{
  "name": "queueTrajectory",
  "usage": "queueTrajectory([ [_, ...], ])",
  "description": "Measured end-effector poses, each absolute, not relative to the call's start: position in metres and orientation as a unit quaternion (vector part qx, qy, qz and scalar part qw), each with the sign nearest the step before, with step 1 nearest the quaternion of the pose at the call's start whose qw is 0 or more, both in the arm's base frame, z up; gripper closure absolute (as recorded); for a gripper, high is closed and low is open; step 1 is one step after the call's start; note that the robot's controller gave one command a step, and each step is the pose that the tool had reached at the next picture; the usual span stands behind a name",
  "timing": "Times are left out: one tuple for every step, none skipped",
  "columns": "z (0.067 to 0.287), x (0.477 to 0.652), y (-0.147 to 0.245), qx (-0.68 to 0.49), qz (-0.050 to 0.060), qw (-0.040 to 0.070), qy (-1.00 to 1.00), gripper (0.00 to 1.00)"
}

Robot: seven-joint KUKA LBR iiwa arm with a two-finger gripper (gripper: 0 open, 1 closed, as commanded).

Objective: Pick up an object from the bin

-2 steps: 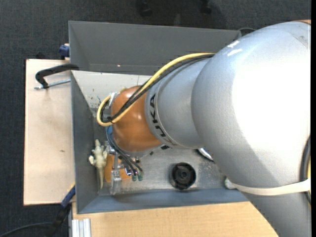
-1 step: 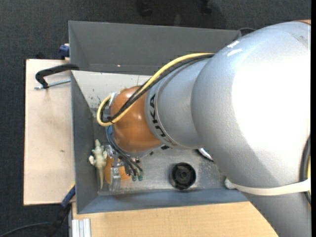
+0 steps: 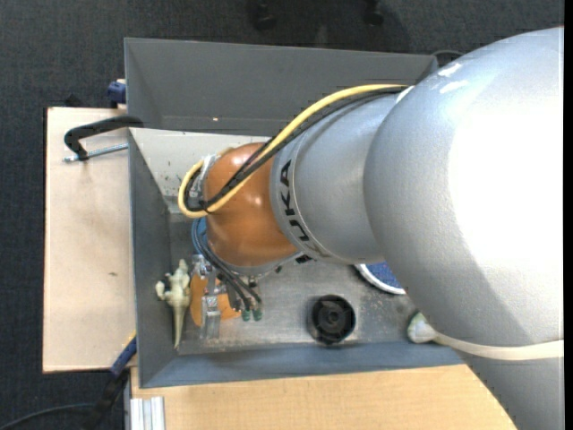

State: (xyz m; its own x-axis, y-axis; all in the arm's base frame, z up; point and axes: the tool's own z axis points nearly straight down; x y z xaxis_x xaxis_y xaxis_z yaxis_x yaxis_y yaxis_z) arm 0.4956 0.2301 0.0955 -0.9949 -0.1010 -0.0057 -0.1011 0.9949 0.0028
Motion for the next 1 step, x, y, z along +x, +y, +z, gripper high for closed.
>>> queueTrajectory([
  [0.1405, 0.4978, 0.2312, -0.051, 0.002, 0.005, 0.999, 1.00],
])
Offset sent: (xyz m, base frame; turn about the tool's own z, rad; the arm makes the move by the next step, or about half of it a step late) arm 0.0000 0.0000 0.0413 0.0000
